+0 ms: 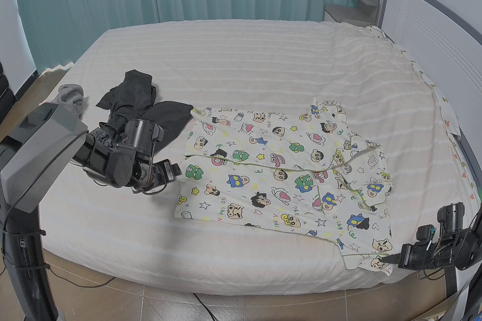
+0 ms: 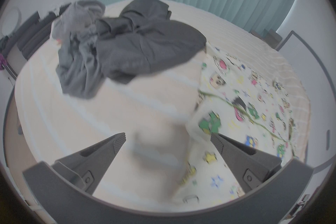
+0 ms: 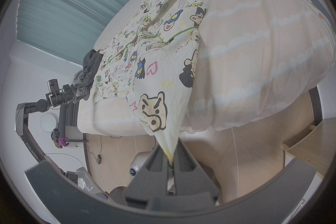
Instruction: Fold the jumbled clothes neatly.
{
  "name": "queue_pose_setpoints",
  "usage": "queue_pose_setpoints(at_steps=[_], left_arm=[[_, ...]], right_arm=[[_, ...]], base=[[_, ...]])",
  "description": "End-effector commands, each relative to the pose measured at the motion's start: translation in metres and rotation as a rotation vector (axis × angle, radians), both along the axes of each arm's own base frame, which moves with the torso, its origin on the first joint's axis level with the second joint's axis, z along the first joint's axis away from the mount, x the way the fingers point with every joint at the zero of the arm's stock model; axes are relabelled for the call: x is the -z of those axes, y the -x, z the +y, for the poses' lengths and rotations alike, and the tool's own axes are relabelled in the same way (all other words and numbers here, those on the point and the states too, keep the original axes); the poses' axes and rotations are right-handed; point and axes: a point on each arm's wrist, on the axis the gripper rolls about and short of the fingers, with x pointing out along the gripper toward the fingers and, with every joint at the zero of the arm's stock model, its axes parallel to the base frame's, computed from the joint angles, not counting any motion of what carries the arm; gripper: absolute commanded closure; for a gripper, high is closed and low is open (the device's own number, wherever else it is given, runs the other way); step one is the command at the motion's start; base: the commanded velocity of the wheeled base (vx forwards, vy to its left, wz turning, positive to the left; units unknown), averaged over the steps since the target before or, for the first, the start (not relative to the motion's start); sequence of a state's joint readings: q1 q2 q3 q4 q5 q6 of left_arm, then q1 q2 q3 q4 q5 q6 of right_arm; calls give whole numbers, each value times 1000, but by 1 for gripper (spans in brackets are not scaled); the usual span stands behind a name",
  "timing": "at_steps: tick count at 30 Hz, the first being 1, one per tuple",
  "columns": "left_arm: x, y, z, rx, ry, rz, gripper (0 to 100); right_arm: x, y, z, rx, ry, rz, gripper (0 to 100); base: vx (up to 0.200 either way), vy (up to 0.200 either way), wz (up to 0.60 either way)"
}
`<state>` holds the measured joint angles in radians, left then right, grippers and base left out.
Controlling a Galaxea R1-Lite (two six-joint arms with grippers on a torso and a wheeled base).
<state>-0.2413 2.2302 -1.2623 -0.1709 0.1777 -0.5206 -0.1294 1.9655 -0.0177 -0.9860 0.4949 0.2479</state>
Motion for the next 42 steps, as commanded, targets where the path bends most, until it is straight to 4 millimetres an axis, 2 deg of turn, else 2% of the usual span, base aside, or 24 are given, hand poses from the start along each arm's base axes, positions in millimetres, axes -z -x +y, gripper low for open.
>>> queue_pose_setpoints(at_steps=[1,6,8,10,12,14,15,20,33,34,42], left_arm=[[-6,39,-18,39,98,65,0],[19,63,-25,42,155,111,0],[19,63,-25,42,155,111,0],[35,73,-24,53,167,96,0],[41,75,-25,56,173,93,0],[41,75,-25,56,173,93,0],[50,74,-26,52,179,86,0],[62,68,-30,42,213,55,0],[68,58,-49,77,220,16,0],[68,55,-49,76,222,12,100],[68,56,-48,55,203,7,100]], right_arm=[[2,5,1,-1,-5,26,100],[2,5,1,-2,-7,27,100],[2,5,1,-2,-7,27,100],[2,5,1,-4,-7,27,100],[2,5,1,-4,-7,27,100],[2,5,1,-4,-7,27,100],[2,5,1,-4,-7,27,100],[2,5,1,-4,-7,27,100],[5,5,1,-4,-9,41,100],[5,5,1,-4,-9,41,100],[5,5,1,-4,-9,41,100]], base=[[0,0,0],[0,0,0],[0,0,0],[0,0,0],[0,0,0],[0,0,0],[0,0,0],[0,0,0],[0,0,0],[0,0,0],[0,0,0]])
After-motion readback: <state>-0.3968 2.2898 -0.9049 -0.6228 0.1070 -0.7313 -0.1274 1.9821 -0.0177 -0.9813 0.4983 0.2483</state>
